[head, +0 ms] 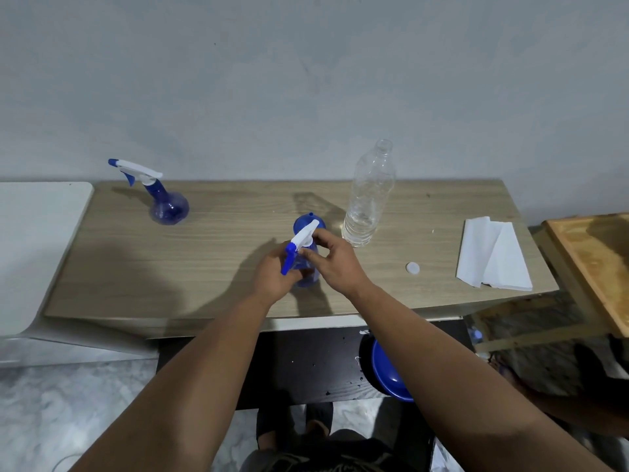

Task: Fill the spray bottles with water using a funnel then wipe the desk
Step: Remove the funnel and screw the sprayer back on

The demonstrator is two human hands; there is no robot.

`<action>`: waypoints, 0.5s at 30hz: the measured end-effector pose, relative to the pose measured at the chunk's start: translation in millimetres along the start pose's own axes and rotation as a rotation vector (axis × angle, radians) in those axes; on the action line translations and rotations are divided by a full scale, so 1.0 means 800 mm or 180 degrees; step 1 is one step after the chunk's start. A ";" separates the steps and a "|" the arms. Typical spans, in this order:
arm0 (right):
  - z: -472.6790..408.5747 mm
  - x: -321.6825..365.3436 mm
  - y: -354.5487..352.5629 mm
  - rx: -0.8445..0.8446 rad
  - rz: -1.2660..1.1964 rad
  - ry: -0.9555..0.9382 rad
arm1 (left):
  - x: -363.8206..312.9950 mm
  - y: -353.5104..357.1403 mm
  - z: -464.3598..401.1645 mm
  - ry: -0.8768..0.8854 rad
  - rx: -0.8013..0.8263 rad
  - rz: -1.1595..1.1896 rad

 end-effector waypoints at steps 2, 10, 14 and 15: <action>0.001 0.001 0.001 -0.0053 -0.0054 -0.0002 | 0.002 0.001 0.001 -0.0040 -0.0021 0.0056; -0.001 -0.003 0.002 -0.0087 -0.0132 -0.0009 | 0.007 0.004 -0.004 -0.0075 -0.0087 0.0011; 0.000 -0.003 0.004 -0.0087 -0.0142 -0.0039 | 0.004 0.003 -0.001 -0.0067 -0.0092 0.0037; 0.000 -0.005 0.004 -0.0083 -0.0139 -0.0029 | 0.005 0.003 -0.001 -0.0059 -0.0087 0.0034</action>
Point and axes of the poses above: each hand's wrist, its own z-axis away from the middle knuckle, its own y-axis out of the palm, x = y × z, the point moved 3 cm from there along -z, towards the middle knuckle, and after that the axes turned 14 degrees about -z, right-handed, at the moved point
